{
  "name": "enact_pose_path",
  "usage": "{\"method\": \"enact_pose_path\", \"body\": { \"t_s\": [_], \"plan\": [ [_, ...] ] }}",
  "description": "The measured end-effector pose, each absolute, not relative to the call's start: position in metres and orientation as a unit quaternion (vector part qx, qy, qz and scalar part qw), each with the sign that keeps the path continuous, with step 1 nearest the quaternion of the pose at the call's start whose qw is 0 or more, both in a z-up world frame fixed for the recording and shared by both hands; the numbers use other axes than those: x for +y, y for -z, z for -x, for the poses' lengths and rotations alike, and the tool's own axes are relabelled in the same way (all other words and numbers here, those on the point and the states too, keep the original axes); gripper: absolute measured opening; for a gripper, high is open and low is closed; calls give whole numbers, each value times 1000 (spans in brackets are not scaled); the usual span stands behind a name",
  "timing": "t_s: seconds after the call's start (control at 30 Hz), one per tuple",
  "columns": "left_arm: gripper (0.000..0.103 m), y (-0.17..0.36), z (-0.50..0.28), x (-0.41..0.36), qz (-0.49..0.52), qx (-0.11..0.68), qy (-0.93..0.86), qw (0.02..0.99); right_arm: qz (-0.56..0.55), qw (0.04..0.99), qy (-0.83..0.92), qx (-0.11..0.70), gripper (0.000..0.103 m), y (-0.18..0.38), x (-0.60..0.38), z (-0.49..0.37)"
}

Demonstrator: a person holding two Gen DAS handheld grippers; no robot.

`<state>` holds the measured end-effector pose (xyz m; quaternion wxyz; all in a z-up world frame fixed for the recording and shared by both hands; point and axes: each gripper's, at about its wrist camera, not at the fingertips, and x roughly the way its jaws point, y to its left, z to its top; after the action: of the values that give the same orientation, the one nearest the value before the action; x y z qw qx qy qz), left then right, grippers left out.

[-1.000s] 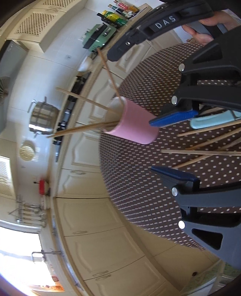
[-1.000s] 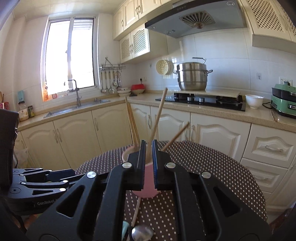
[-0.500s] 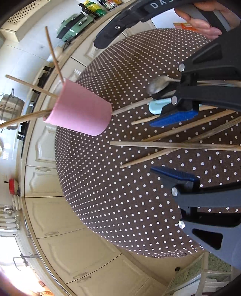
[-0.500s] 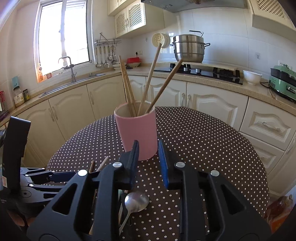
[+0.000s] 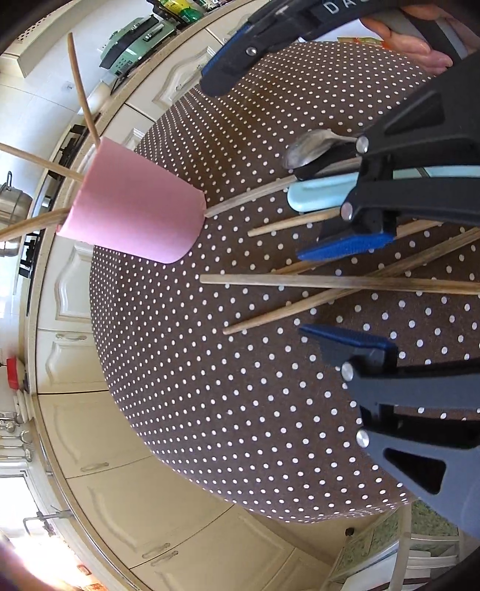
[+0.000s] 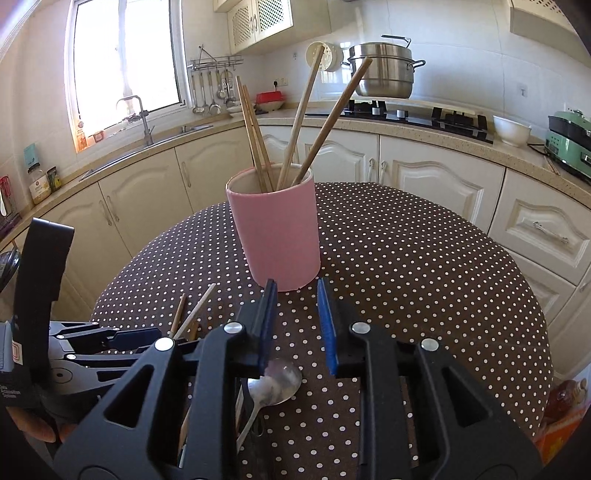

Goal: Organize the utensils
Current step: 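Grasp another wooden chopstick from the pile with the left gripper, then lift the held chopstick with the left gripper while the right gripper grasps a chopstick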

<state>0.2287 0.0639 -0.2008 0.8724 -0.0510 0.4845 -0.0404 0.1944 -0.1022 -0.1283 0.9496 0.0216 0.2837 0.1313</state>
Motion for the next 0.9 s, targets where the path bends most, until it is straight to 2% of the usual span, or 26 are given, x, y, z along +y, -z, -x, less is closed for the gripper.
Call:
{"method": "enact_pose_path", "body": {
  "t_s": [0.1,0.17,0.27,0.3,0.67,0.9],
  "plan": [
    [28,202,-231,61,50,486,43,871,-23,949,-132,285,33,129,-101,-195],
    [27,202,-231,60,51,486,44,871,-23,949,-132,286,42,130,-101,-195],
    [14,201,-232,59,53,484,44,872,-23,947,-135,290,42,131,-101,-195],
    [6,201,-232,60,53,485,42,872,-23,946,-136,292,42,132,-101,-196],
    [6,175,-216,89,100,433,18,896,-18,933,-165,320,42,132,-84,-202],
    [6,166,-211,115,121,417,-2,901,2,902,-221,372,42,138,-40,-211]
  ]
}}
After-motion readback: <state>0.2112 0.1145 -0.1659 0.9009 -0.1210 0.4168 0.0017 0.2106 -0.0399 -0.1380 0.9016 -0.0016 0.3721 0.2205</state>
